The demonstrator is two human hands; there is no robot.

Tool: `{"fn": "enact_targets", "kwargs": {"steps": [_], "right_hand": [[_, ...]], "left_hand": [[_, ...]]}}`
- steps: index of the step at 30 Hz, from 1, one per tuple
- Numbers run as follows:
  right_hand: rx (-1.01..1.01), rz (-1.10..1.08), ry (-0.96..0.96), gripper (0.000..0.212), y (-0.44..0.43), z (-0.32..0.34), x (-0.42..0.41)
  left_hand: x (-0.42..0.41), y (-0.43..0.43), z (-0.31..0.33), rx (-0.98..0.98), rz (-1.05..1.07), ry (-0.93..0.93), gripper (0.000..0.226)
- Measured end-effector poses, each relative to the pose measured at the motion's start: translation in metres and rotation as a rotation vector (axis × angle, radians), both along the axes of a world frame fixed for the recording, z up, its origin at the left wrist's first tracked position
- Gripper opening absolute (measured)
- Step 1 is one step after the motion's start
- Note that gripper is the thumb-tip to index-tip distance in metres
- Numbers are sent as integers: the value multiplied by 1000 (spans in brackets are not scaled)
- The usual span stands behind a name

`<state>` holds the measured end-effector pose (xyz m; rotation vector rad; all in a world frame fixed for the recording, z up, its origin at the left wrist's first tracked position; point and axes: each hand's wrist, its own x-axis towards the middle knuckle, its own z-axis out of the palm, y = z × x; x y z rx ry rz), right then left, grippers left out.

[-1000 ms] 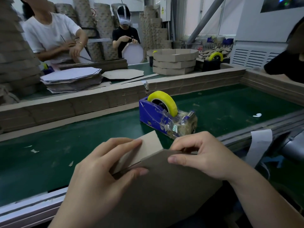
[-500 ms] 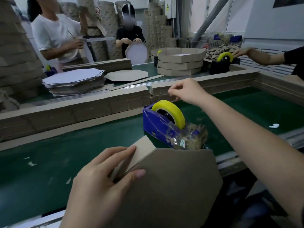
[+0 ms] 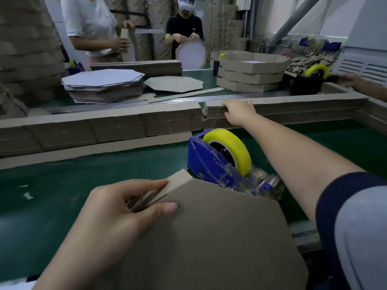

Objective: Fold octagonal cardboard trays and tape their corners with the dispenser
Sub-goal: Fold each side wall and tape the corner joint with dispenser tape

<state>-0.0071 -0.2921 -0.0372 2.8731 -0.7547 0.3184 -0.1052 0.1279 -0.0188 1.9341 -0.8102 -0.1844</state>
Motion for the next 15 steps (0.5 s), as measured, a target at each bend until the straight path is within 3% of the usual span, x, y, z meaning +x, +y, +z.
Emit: {"fn": "enact_targets", "kwargs": {"steps": [6,15], "right_hand": [[-224,73,-124,23,2,1,-5],[-395,128,-7,27,9,8,-13]], "left_hand": [[1,-1,0,10,17,96,49],[-4,-1,3,26,52,121,52]]}}
